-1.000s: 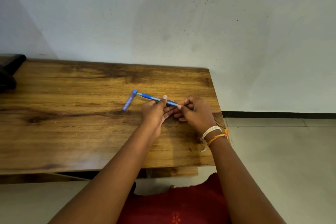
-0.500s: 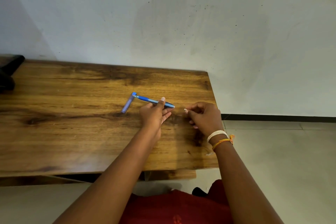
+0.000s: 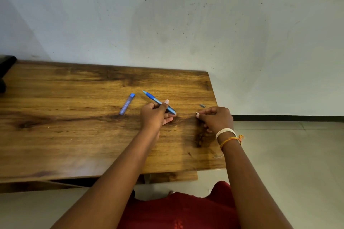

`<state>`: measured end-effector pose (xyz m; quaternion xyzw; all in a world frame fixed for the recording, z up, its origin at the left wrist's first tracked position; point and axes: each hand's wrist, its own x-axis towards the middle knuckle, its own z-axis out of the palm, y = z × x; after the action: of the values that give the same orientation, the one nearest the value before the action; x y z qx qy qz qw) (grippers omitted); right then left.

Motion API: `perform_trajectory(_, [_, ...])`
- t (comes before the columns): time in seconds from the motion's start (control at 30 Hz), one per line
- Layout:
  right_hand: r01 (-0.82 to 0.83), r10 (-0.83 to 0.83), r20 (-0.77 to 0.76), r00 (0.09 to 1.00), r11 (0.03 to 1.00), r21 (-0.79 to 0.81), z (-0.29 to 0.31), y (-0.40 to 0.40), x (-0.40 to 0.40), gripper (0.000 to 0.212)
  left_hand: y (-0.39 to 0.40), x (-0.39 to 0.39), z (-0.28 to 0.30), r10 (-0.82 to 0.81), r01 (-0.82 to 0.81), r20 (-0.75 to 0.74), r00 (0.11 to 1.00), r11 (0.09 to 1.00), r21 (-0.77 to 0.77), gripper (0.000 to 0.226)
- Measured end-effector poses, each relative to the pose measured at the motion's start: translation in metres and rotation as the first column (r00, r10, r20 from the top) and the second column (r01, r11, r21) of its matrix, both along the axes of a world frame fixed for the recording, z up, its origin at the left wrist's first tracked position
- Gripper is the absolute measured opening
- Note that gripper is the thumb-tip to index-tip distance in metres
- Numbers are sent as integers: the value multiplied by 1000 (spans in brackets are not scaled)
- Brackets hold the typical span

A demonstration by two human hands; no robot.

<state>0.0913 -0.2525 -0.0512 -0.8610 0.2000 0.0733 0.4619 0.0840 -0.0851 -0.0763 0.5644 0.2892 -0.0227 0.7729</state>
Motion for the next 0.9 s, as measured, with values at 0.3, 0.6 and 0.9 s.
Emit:
perform_trajectory(0.3, [-7, 10, -55, 998, 998, 56, -1, -8, 4, 9, -1, -1, 1, -79, 79, 6, 997, 996, 43, 22])
perform_trajectory(0.6, [141, -142, 122, 982, 990, 16, -2, 4, 4, 14, -1, -3, 3, -190, 188, 0, 982, 971, 149, 13])
perform_trajectory(0.9, [-184, 182, 31, 983, 959, 216, -4, 75, 0, 17, 23, -9, 8, -462, 432, -61, 885, 764, 480, 13])
